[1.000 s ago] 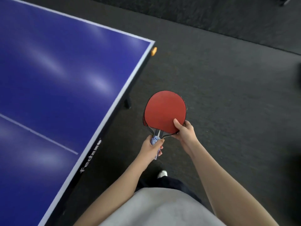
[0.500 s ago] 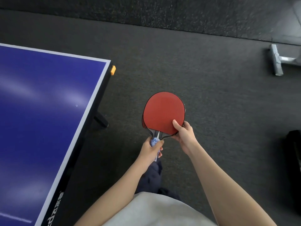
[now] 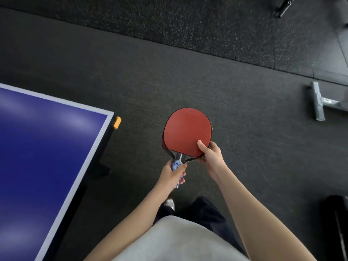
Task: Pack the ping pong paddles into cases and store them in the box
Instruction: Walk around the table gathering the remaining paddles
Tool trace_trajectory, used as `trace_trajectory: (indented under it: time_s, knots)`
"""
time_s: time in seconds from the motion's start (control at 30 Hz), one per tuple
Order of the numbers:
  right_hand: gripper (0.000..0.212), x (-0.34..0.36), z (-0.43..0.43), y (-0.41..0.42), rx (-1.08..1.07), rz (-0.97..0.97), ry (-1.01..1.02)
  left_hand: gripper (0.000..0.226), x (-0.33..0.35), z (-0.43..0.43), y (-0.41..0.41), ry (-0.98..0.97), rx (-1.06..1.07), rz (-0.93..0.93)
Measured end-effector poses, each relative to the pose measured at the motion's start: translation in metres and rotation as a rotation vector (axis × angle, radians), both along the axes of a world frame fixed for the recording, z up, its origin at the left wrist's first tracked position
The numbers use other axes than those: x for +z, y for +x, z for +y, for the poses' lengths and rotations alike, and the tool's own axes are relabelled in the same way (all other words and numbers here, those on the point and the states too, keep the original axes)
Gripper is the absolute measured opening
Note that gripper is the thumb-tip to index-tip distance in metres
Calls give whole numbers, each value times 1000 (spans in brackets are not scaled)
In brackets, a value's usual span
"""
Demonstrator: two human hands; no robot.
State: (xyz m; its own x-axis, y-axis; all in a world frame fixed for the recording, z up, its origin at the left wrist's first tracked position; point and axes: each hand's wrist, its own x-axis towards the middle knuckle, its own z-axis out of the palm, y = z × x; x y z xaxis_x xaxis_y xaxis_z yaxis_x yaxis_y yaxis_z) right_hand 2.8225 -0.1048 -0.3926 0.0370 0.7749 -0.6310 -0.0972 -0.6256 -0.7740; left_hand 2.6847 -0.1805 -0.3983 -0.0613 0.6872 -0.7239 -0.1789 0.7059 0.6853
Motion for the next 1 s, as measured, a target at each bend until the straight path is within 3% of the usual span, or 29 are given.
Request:
trace_trajectory:
  time_s: [0.33,0.6,1.0]
  knots:
    - [49,-8,187,-31,160,15,6,8,-4,165,-15,19,134,98]
    - [32,8,364,-76,412,52,38,12,7,316,-28,38,420,84]
    - [35,0,506,-238,750,46,-4,19,5,437,-141,4,772,96]
